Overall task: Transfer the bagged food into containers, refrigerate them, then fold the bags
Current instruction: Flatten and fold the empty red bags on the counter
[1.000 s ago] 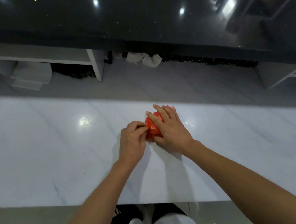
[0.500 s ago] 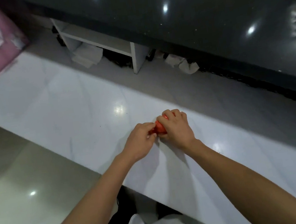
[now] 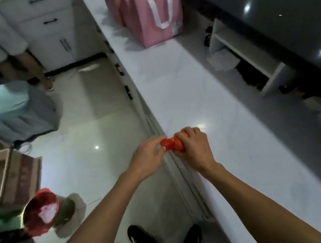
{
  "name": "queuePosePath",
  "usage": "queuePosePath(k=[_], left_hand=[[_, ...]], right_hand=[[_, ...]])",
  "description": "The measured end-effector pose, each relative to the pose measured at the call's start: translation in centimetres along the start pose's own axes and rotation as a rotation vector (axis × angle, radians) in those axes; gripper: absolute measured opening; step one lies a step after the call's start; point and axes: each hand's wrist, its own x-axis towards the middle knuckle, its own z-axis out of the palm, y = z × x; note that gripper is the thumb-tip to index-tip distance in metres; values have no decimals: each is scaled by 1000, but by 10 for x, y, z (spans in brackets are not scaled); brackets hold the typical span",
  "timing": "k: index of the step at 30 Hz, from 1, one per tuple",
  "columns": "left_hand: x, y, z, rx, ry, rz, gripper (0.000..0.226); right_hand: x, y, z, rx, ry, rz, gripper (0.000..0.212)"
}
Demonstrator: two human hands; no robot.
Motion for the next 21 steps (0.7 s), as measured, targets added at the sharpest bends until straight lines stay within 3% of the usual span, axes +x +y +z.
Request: queuePosePath(k=[7, 21], left_hand=[[-87, -115, -94, 97, 188, -293, 41], [-243, -307, -218, 61, 283, -673, 40]], right_hand=[[56, -138, 59, 6, -109, -310, 38], [100, -401, 179, -61, -326, -728, 50]])
